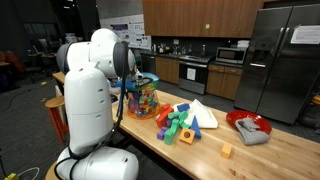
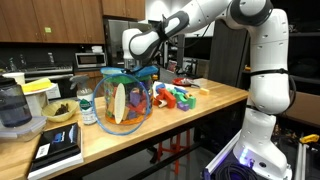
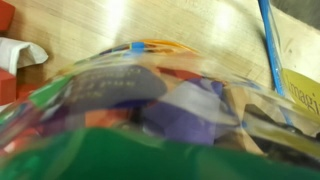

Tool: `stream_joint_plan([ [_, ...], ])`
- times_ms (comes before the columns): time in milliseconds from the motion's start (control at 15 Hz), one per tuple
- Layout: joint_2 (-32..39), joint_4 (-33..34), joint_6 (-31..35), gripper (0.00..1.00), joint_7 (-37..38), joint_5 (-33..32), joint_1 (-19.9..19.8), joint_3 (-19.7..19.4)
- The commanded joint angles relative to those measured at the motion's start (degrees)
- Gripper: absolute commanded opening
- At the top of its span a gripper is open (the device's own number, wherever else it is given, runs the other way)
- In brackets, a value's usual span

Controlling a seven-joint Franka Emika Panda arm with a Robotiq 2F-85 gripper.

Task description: Transfer a block from the bag to the table

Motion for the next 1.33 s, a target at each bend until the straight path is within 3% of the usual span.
stream_joint_plan([
  [0,-2.80,-3.11,1.45,0.74,0.62,-0.08,0.12,-0.27],
  [467,-4.20,-3.68,1.92,0.23,0.19,-1.12,-0.17,-0.39],
  [1067,-5.94,-1.45,1.10,0.00,-0.08,-7.07,-0.65,-1.08],
  [1267,-6.78,0.01,0.80,0.00,-0.15,-9.83,-1.15,-1.48],
])
